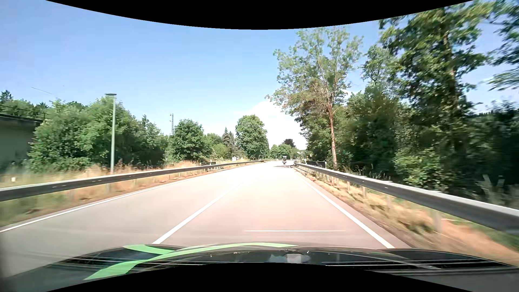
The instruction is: Follow the waypoints while adhering to traffic rules and regulations
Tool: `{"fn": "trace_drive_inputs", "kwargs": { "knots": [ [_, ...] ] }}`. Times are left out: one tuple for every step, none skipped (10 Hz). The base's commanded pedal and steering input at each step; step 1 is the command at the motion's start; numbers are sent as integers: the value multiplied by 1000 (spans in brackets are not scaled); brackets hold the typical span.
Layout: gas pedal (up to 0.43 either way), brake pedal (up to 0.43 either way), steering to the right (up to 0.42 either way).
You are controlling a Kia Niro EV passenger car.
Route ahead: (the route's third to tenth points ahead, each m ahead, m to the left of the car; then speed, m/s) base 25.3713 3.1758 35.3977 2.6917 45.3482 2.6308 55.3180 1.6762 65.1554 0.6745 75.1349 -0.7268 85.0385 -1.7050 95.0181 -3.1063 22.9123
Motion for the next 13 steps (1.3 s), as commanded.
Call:
{"fn": "trace_drive_inputs", "kwargs": {
  "knots": [
    [157, 0, 0],
    [157, 0, 1],
    [157, 0, 2],
    [157, 0, 2],
    [157, 0, 2],
    [157, 0, 2],
    [157, 0, 2],
    [157, 0, 3],
    [157, 0, 5],
    [157, 0, 7],
    [157, 0, 9],
    [177, 0, 10],
    [177, 0, 10]
  ]
}}
